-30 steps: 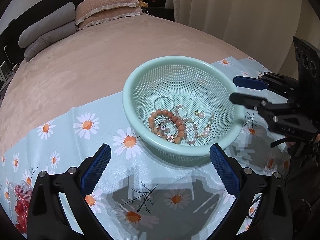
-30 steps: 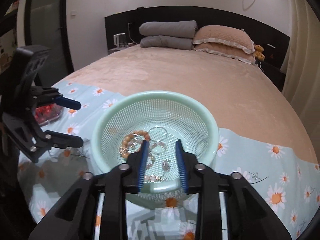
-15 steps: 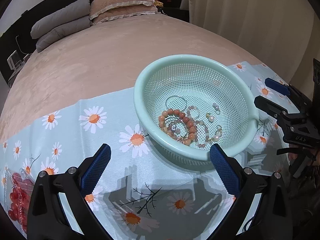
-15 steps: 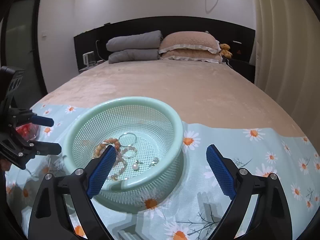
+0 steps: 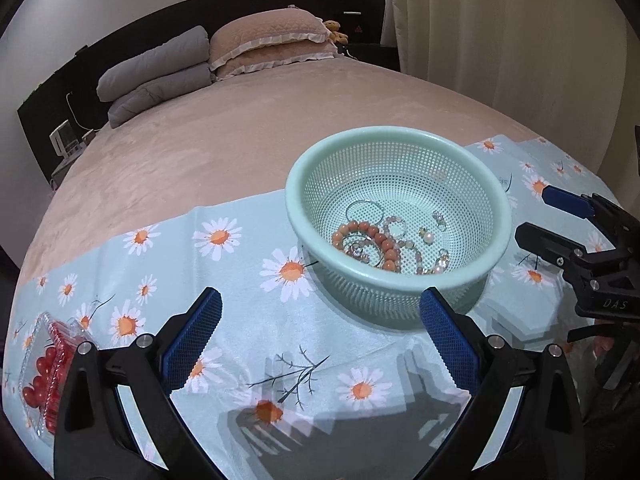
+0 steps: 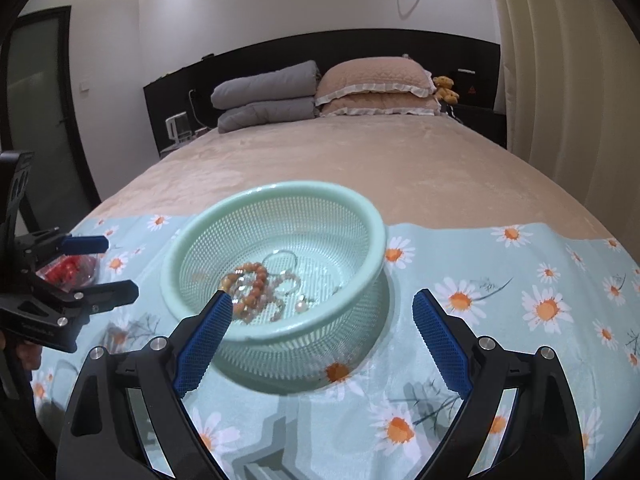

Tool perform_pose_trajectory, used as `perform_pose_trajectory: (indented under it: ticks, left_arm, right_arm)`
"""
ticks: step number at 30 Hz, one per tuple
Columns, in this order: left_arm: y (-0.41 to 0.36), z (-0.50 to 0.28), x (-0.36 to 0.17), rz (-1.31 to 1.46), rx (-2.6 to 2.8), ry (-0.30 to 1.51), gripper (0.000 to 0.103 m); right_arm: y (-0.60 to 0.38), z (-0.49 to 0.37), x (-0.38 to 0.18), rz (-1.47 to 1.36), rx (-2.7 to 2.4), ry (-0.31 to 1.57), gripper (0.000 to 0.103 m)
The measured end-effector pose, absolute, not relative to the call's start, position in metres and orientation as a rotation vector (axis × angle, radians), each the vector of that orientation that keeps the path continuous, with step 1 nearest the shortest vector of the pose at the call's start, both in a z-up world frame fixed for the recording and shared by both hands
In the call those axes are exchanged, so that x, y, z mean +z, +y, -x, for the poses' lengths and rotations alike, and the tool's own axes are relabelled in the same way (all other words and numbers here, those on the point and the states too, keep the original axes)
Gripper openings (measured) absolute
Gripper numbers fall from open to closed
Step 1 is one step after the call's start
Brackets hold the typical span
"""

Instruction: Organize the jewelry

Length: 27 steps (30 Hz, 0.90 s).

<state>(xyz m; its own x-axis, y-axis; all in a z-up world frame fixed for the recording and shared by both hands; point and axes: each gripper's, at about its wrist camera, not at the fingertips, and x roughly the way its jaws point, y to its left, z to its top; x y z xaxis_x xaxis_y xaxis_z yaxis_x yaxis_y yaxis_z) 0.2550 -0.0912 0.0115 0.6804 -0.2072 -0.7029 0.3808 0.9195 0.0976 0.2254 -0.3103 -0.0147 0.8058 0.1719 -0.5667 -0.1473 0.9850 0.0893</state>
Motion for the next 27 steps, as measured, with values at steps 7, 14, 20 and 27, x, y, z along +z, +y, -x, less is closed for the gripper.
perform_pose_trajectory:
  ticks: [7, 14, 20, 27]
  left_arm:
    - [-0.076, -0.218, 0.007, -0.27, -0.274, 0.738, 0.097]
    - [-0.039, -0.173, 0.024, -0.051, -0.197, 0.699, 0.097]
    - [-0.03, -0.127, 0.038, -0.038, -0.149, 0.696, 0.097]
    - [-0.024, -0.075, 0.043, -0.079, -0.114, 0.68, 0.077]
  right_arm:
    - [-0.289, -0.187, -0.026, -0.014, 0.175, 0.647, 0.088]
    - [-0.275, -0.137, -0.005, 0.0, 0.164, 0.595, 0.088]
    - [-0.262, -0.086, 0.014, 0.031, 0.134, 0.524, 0.094]
    - [-0.257, -0.037, 0.025, 0.015, 0.15, 0.466, 0.093]
